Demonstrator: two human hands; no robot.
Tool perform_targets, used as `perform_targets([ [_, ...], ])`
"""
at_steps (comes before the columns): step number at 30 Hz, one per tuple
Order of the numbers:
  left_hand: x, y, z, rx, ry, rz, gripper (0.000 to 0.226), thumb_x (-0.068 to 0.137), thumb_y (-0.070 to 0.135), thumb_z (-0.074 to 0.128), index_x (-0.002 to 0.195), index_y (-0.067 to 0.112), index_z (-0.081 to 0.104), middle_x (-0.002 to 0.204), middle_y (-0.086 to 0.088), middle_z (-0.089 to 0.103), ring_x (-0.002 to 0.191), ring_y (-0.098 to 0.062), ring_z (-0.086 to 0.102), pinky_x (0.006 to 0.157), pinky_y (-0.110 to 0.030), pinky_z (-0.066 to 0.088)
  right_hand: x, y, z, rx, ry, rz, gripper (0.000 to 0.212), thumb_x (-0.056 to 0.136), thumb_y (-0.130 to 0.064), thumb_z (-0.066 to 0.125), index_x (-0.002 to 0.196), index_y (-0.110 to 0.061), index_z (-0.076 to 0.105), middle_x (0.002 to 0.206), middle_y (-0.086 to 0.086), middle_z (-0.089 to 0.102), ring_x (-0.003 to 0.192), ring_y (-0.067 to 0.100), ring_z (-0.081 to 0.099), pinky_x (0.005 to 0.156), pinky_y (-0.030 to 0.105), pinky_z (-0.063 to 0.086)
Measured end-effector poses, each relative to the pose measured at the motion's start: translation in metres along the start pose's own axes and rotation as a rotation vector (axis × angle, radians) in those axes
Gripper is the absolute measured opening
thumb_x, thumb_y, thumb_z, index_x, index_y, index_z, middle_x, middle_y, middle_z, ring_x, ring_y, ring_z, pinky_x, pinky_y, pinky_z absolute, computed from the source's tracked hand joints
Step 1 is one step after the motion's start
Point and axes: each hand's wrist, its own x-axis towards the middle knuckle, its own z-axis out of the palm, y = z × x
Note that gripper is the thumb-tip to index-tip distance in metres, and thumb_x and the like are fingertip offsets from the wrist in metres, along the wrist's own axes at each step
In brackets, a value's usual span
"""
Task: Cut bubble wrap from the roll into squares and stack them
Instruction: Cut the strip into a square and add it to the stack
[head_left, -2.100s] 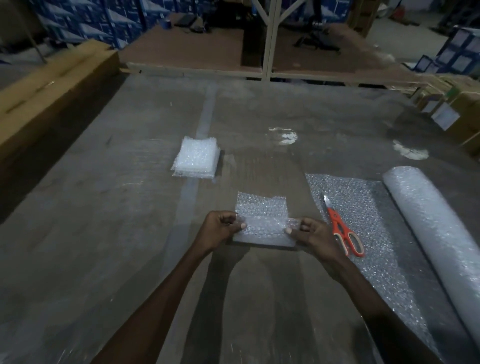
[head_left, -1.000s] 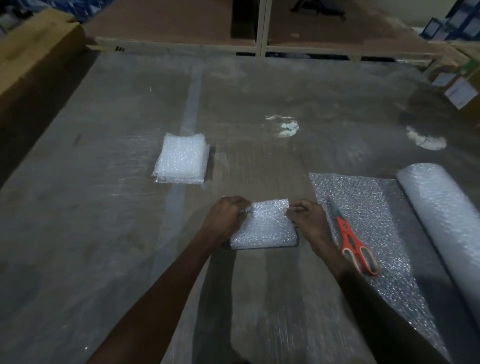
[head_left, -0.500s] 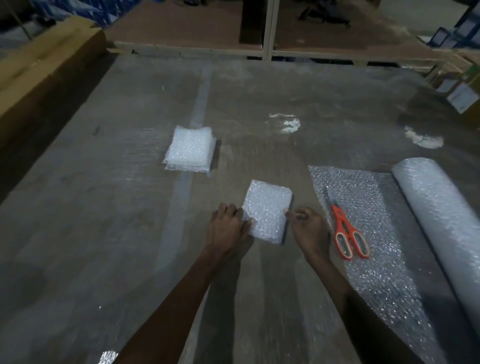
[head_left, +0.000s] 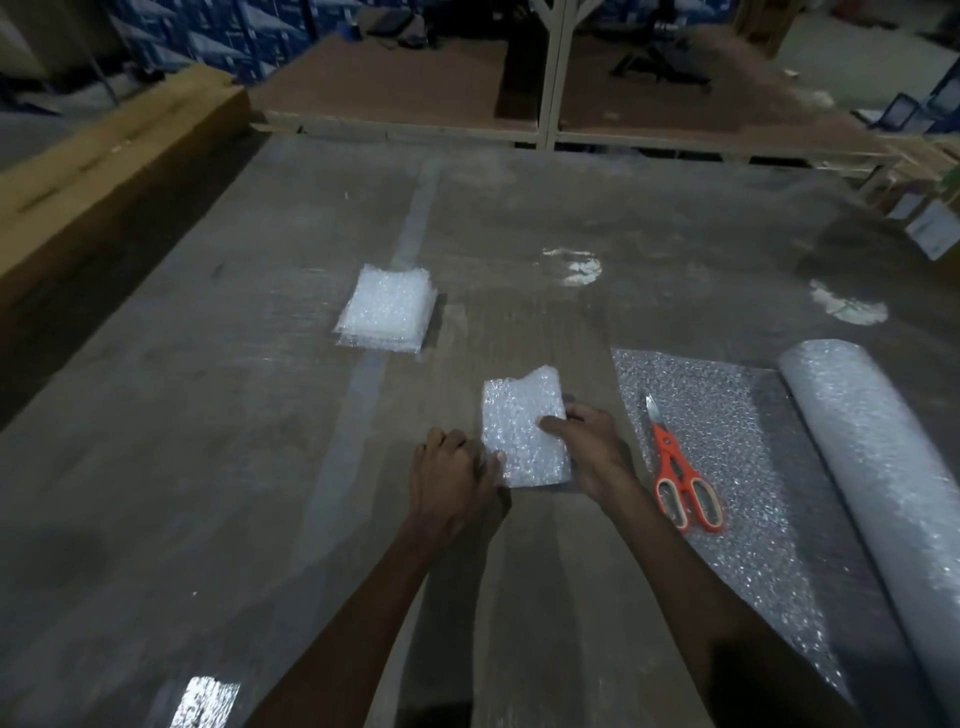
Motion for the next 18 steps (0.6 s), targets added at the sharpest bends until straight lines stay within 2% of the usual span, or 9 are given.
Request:
perform_targets([
  [2, 0.007, -0.002, 0.001, -0.137, 0.002, -0.084, 0.044, 0.096, 0.057, 0.048, 0.081, 0.022, 0.069, 0.088, 0.001, 0.067, 0.088, -0.021, 0.054, 0.077, -0.035, 0.042, -0.005, -0.007, -0.006, 0.072, -0.059, -0.013, 0.023, 0.085, -0.003, 0.076, 0.107, 0.000, 0.069, 0.104, 0.021, 0.075, 0.092, 0.036, 0.073, 0.079, 0.051, 0.060],
  [4, 0.017, 0.001, 0.000, -0.370, 0.023, -0.204, 0.048, 0.088, 0.069, 0.052, 0.085, 0.024, 0.067, 0.093, 0.004, 0.069, 0.091, -0.019, 0.061, 0.081, -0.034, 0.048, -0.011, -0.015, -0.014, 0.140, -0.107, -0.031, 0.020, 0.086, -0.001, 0.075, 0.105, -0.001, 0.069, 0.100, 0.019, 0.076, 0.085, 0.032, 0.074, 0.074, 0.044, 0.060],
  [6, 0.026, 0.014, -0.009, -0.800, -0.024, -0.387, 0.068, 0.073, 0.073, 0.067, 0.113, 0.018, 0.067, 0.112, 0.003, 0.069, 0.098, -0.014, 0.067, 0.086, -0.035, 0.057, -0.016, -0.023, -0.025, 0.217, -0.163, -0.054, 0.022, 0.086, -0.001, 0.074, 0.108, -0.001, 0.069, 0.100, 0.018, 0.077, 0.086, 0.030, 0.074, 0.075, 0.042, 0.060],
  [8, 0.033, 0.029, -0.021, -1.192, -0.213, -0.530, 0.092, 0.066, 0.067, 0.080, 0.136, 0.014, 0.053, 0.131, -0.002, 0.063, 0.111, -0.017, 0.066, 0.097, -0.039, 0.055, -0.020, -0.030, -0.036, 0.267, -0.228, -0.078, 0.032, 0.085, -0.004, 0.076, 0.115, 0.000, 0.068, 0.107, 0.018, 0.076, 0.098, 0.034, 0.073, 0.085, 0.047, 0.059],
  [9, 0.035, 0.033, -0.026, -1.305, -0.317, -0.549, 0.096, 0.067, 0.065, 0.082, 0.141, 0.015, 0.049, 0.135, -0.003, 0.062, 0.116, -0.020, 0.065, 0.101, -0.042, 0.052, -0.022, -0.034, -0.041, 0.284, -0.254, -0.084, 0.034, 0.084, -0.005, 0.076, 0.117, 0.000, 0.067, 0.110, 0.018, 0.075, 0.100, 0.034, 0.073, 0.086, 0.046, 0.060],
  [12, 0.034, 0.046, -0.039, -1.467, -0.454, -0.498, 0.071, 0.076, 0.055, 0.081, 0.131, 0.015, 0.062, 0.129, -0.008, 0.067, 0.115, -0.024, 0.064, 0.100, -0.040, 0.047, -0.030, -0.045, -0.056, 0.326, -0.283, -0.085, 0.030, 0.087, -0.002, 0.071, 0.117, -0.001, 0.067, 0.109, 0.018, 0.075, 0.095, 0.032, 0.073, 0.076, 0.040, 0.062],
  [15, 0.032, 0.065, -0.048, -1.506, -0.359, -0.501, 0.048, 0.081, 0.034, 0.080, 0.118, 0.005, 0.070, 0.114, -0.007, 0.074, 0.099, -0.020, 0.067, 0.090, -0.036, 0.046, -0.035, -0.047, -0.067, 0.333, -0.283, -0.089, 0.039, 0.086, -0.002, 0.073, 0.124, 0.003, 0.064, 0.116, 0.022, 0.073, 0.105, 0.039, 0.070, 0.086, 0.048, 0.060],
  [18, 0.029, 0.074, -0.055, -1.443, -0.234, -0.541, 0.017, 0.083, 0.017, 0.079, 0.097, 0.009, 0.072, 0.090, 0.001, 0.075, 0.076, -0.006, 0.068, 0.068, -0.021, 0.047, -0.037, -0.044, -0.074, 0.322, -0.266, -0.084, 0.042, 0.085, 0.000, 0.073, 0.125, 0.004, 0.062, 0.118, 0.023, 0.072, 0.109, 0.040, 0.069, 0.095, 0.053, 0.056],
])
